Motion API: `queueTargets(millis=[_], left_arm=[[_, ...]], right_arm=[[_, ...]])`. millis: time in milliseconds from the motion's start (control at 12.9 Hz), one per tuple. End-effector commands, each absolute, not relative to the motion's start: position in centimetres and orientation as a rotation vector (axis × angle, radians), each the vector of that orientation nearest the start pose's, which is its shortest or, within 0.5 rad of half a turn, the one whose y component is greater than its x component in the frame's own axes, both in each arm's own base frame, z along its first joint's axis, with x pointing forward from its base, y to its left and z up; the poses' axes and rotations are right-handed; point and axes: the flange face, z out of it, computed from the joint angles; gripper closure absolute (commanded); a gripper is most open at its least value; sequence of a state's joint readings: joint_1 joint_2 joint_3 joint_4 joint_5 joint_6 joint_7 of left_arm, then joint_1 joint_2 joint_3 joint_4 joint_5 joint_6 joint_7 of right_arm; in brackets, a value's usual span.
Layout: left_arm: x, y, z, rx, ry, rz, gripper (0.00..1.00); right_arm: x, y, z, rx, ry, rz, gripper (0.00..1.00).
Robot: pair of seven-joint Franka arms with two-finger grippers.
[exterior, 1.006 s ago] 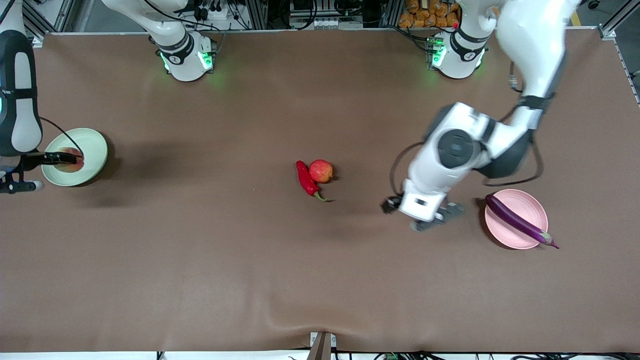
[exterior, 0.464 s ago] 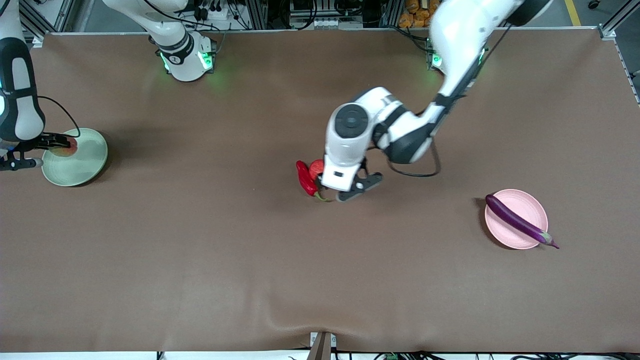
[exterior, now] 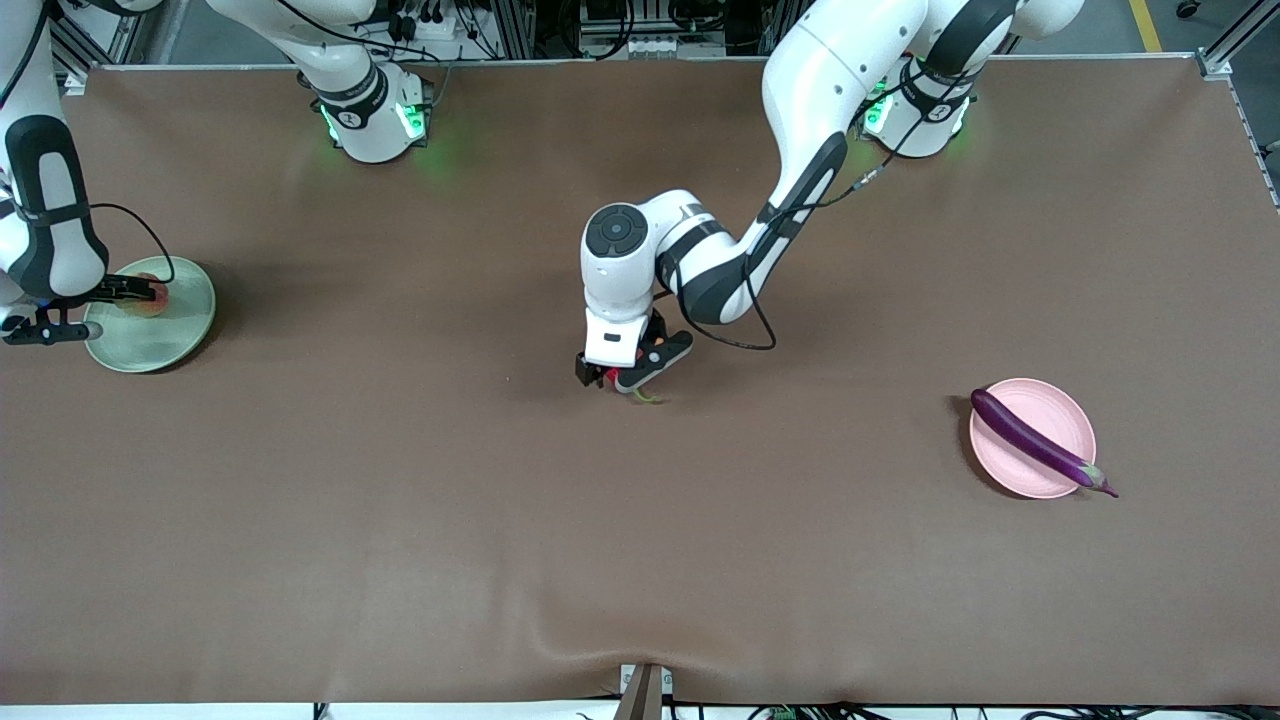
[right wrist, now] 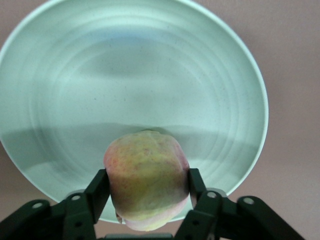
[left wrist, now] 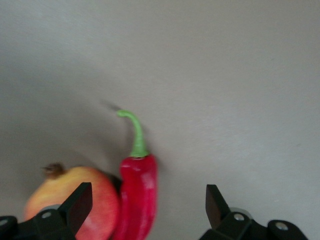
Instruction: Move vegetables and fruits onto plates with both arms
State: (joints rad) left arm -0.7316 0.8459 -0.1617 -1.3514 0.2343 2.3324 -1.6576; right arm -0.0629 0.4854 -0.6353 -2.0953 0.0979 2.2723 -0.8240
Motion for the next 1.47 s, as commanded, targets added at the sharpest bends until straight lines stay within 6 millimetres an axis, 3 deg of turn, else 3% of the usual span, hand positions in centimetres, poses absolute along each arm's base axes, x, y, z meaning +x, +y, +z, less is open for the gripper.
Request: queueTargets(millis=[0, 310, 542, 697, 851, 1006, 1238, 1393], left_arm=[[49.3, -58.0, 22.9, -3.069, -1.147, -0.202, 0.0], [48.9, -58.5, 20.6, -3.101, -1.132, -0.233, 0.0], [48.2, -58.7, 18.1, -3.092, -1.072, -0.274, 0.0], [48.0, -58.6, 16.9, -3.086, -1.041, -0.267, 0.0], [47.3, -58.9, 16.1, -3.084, -1.021, -0.258, 0.0], [47.1, -58.8, 15.9, -3.082, -0.985, -0.253, 0.0], [46.1, -58.7, 15.6, -3.045, -0.872, -0.225, 0.0], [45.5, -58.4, 15.1, -3.004, -0.813, -0.189, 0.0]], right_arm=[[43.0, -36.6, 21.3, -3.133, -0.326, 0.383, 0.0], [48.8, -35.5, 28.7, -2.977, -0.356, 0.498, 0.0], [53.1, -31.9, 34.1, -2.918, -0.443, 0.535, 0.0], [56.2, -28.4, 38.8, -2.908, -0.485, 0.557, 0.0], [58.5, -23.6, 42.5, -2.934, -0.341, 0.628, 0.0], [60.1, -17.6, 44.9, -2.961, -0.225, 0.696, 0.0], [61.8, -7.5, 47.8, -2.956, -0.011, 0.712, 0.0], [62.5, -1.2, 48.3, -2.985, 0.191, 0.699, 0.0]])
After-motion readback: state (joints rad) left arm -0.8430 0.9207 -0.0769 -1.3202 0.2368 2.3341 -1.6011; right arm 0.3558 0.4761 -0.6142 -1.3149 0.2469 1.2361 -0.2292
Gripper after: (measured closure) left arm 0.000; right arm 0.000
